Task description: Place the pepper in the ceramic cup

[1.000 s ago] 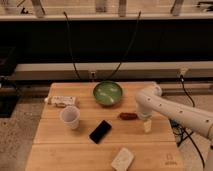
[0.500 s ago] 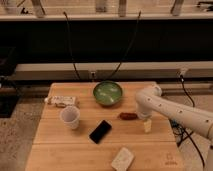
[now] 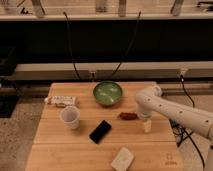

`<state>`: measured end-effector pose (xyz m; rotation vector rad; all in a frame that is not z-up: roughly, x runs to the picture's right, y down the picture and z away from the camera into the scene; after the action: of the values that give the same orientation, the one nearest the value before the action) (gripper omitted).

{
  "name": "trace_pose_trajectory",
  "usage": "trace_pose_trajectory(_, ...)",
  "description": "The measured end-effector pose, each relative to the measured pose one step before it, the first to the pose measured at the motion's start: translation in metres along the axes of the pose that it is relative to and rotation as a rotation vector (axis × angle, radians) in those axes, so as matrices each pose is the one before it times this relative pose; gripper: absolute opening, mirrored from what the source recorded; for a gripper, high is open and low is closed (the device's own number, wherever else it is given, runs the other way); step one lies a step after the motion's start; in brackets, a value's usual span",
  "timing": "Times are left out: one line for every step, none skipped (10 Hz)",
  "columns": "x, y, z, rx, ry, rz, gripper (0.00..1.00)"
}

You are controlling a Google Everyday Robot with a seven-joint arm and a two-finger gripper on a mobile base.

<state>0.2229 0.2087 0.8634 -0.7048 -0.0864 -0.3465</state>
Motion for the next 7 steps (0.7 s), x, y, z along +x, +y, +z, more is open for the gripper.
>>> trace_pose_trajectory(0.00007,0.00038,0.00029,-0.00047,-0.00023,0.00025,0.8)
trace_pose_trajectory(0.00005,0.00002,-0.00009,0.00076,0.00087,-0.00027,0.8)
trace_pose_trajectory(-0.00125,-0.00099,-0.00236,0.00283,-0.00213,0.00029,0.8)
trace_pose_trajectory(-0.00267,-0.0021,-0.00339,0.00343,-0.00387,-0.0001,0.8)
trace_pose_trajectory(-0.0029,-0.00248,-0.00448,-0.00041,-0.00386,0.00109,0.8)
trace_pose_trajectory(-0.00077,-0.00253,-0.00475,0.0001,-0.0014,0.00297,0.8)
trace_pose_trajectory(-0.00074,-0.00418,-0.00686,-0.00634,-0.00407,0.00739,0.8)
